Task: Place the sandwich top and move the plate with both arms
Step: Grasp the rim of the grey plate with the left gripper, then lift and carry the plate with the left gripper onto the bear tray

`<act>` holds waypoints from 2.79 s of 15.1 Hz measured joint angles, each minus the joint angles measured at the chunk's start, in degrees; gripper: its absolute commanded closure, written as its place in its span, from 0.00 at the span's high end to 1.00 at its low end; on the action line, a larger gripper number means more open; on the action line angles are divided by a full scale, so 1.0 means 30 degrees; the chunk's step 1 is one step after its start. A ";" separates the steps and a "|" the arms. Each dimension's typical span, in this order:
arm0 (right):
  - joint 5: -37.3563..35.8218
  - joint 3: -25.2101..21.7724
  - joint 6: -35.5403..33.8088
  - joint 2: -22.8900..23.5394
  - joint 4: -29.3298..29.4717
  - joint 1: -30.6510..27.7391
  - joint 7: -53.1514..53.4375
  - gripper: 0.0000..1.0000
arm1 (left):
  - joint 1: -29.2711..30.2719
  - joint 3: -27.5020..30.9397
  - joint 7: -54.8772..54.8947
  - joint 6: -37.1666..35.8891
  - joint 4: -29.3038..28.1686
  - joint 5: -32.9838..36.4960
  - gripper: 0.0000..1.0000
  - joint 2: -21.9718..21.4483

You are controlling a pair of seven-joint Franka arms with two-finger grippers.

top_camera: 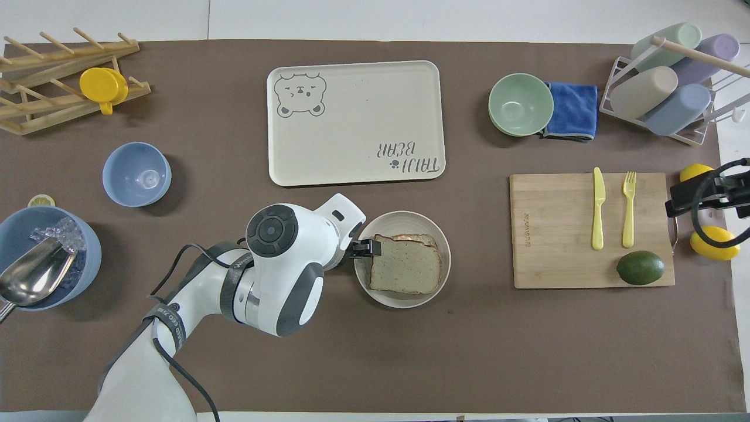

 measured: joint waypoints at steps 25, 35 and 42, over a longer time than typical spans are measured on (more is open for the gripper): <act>-0.0011 -0.0127 0.2585 0.0018 -0.1151 -0.0670 -0.0111 1.00 | -0.0176 0.0310 -0.0127 -0.0786 0.0124 -0.0002 0.11 -0.0361; -0.0011 -0.0124 0.2585 0.0014 -0.1183 -0.0663 -0.0111 1.00 | -0.0205 0.0276 -0.0975 -0.0928 0.0155 -0.0089 0.00 -0.0418; -0.0011 -0.0124 0.2585 0.0012 -0.1196 -0.0663 -0.0111 1.00 | 0.3254 0.0614 -0.1230 -0.6664 0.4622 -0.0116 0.00 -0.1054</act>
